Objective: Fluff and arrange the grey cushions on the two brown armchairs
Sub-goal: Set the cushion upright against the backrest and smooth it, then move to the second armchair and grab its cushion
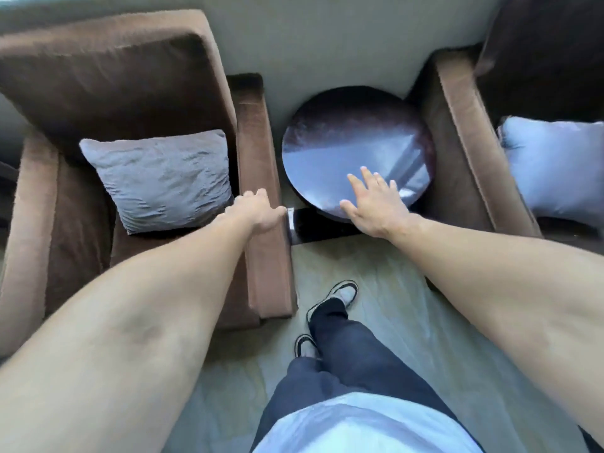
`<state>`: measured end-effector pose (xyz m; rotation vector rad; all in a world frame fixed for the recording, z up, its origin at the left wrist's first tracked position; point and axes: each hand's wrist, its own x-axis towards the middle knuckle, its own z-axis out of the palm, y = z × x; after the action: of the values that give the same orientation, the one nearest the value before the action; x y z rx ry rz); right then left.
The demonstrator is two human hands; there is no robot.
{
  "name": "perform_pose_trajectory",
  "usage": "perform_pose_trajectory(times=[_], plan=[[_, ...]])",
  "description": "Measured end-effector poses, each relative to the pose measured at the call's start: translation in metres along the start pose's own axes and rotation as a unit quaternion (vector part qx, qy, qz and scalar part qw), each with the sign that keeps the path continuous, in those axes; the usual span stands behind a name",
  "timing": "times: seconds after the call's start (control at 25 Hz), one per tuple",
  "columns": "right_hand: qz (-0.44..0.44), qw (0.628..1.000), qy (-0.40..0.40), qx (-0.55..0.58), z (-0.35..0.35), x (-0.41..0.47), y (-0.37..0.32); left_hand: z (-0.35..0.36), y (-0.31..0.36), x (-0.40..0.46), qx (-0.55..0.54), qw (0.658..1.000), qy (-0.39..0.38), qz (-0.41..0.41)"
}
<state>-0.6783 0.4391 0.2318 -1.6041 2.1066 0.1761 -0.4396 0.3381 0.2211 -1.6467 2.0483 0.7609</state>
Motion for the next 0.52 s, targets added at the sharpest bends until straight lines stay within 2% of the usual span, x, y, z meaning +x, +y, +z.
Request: perform_pose_trajectory(times=[0.28,0.52], plan=[[0.17,0.98,0.055,0.091,-0.022,-0.093,0.169,-0.007,0.204,-0.03,0.048,0.989,0.023,0.14],[0.249,0.953,0.108,0.134,-0.049,-0.136,0.35,0.03,0.405,-0.039,0.078,0.972,0.019,0.219]])
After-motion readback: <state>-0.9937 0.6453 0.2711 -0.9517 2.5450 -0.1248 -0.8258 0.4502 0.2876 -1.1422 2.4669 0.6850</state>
